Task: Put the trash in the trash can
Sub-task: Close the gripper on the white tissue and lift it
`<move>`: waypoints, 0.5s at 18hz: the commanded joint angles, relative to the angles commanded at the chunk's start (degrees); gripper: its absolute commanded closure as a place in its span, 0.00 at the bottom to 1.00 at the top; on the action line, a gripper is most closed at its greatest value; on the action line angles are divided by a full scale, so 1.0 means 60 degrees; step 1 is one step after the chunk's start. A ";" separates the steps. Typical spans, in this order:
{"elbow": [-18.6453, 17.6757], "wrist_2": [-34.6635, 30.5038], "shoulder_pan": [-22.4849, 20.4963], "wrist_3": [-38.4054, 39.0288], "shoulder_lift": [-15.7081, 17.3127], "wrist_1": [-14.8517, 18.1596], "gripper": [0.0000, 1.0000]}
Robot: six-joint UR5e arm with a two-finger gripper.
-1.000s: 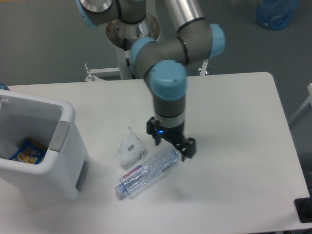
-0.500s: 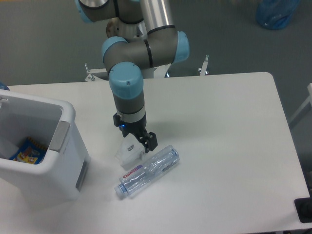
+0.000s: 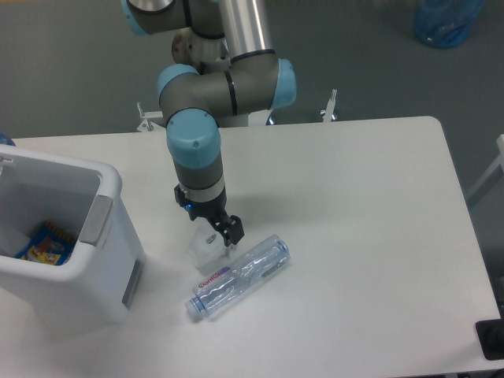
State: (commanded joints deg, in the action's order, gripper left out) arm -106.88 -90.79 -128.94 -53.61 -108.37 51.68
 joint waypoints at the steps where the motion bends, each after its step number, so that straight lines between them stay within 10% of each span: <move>1: 0.0000 0.0014 0.0000 0.0015 -0.0015 0.0000 0.20; 4: 0.0015 0.0000 0.0000 0.0423 -0.0044 0.0015 0.38; 9: 0.0131 0.0044 -0.0015 0.0952 -0.0015 0.0029 1.00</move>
State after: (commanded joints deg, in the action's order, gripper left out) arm -106.09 -90.53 -129.02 -47.90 -108.46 51.86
